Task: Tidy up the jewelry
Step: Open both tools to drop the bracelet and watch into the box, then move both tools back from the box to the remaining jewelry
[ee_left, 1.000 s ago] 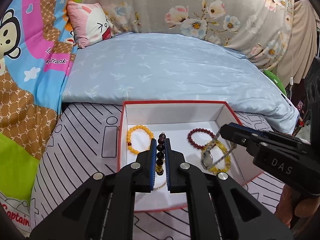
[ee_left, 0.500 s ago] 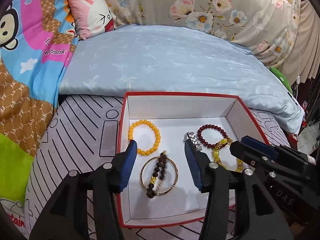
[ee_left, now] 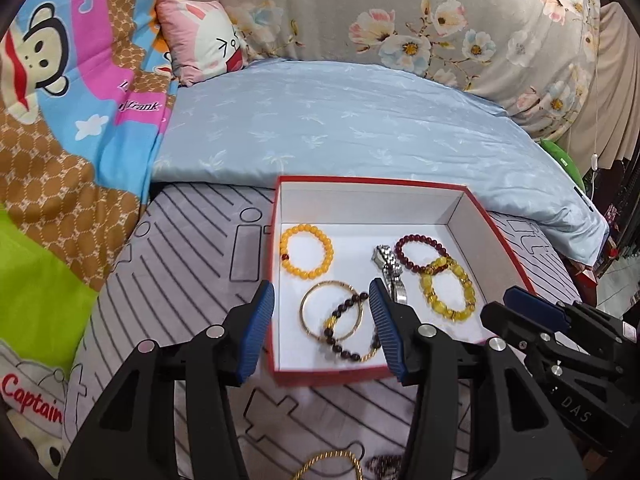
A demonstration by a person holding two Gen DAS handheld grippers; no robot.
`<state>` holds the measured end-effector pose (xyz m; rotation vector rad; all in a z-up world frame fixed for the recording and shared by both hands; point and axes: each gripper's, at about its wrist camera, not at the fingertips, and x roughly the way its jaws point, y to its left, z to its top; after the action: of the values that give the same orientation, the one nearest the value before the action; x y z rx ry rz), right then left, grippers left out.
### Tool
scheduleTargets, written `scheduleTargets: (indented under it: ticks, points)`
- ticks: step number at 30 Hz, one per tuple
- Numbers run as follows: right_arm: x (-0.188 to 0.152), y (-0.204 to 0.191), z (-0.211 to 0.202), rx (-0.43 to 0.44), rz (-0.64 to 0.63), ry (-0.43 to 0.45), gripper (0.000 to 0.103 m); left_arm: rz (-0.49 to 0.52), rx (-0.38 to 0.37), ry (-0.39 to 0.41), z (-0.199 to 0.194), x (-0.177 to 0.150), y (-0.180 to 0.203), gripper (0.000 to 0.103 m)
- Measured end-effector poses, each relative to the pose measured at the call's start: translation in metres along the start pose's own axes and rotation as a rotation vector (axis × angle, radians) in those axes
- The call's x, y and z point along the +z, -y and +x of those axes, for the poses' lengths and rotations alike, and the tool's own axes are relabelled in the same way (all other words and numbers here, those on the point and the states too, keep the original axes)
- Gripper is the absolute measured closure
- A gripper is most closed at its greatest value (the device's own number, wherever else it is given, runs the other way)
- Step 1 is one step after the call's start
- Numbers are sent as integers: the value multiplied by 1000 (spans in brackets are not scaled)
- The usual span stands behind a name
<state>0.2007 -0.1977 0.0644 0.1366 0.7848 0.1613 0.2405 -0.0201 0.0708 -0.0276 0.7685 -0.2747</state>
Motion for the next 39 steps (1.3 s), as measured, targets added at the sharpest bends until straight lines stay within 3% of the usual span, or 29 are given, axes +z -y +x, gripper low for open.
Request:
scheduleTargets:
  ticks: [9, 20, 24, 39]
  points:
    - [-47, -12, -30, -2, -21, -27, 70, -2, 23, -6, -36, -38, -10, 56]
    - [-96, -25, -32, 32, 6, -104, 70, -55, 48, -85, -41, -101, -24, 56]
    - [-102, -35, -27, 42, -4, -120, 70, -54, 79, -75, -46, -119, -26, 56]
    - [-102, -48, -8, 42, -15, -130, 70, -54, 39, -73, -45, -141, -23, 56]
